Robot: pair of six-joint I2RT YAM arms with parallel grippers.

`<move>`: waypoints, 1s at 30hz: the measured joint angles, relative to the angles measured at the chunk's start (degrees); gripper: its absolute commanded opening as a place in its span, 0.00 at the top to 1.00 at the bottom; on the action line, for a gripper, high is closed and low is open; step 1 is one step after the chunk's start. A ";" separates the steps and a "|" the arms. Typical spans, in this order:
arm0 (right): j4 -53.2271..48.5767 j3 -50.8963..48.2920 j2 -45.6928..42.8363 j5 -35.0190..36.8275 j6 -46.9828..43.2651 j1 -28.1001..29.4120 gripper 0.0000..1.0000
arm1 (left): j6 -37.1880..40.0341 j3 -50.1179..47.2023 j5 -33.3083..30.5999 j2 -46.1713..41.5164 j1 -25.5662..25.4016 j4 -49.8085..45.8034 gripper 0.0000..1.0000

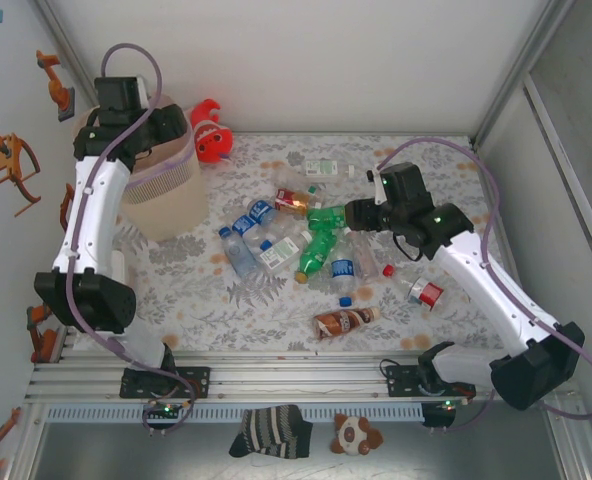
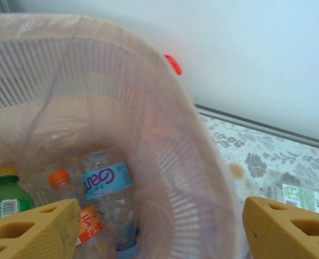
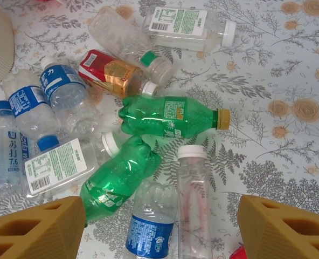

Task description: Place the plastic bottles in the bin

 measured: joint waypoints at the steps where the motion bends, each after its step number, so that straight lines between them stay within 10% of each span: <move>1: 0.13 0.00 0.07 -0.20 0.04 0.00 0.27 | 0.02 0.00 -0.44 -0.59 -0.83 -0.04 0.22; 30: 0.94 -2.47 0.20 -2.10 0.90 0.00 0.27 | -15.69 -35.12 -13.70 -13.64 -23.56 -0.83 0.26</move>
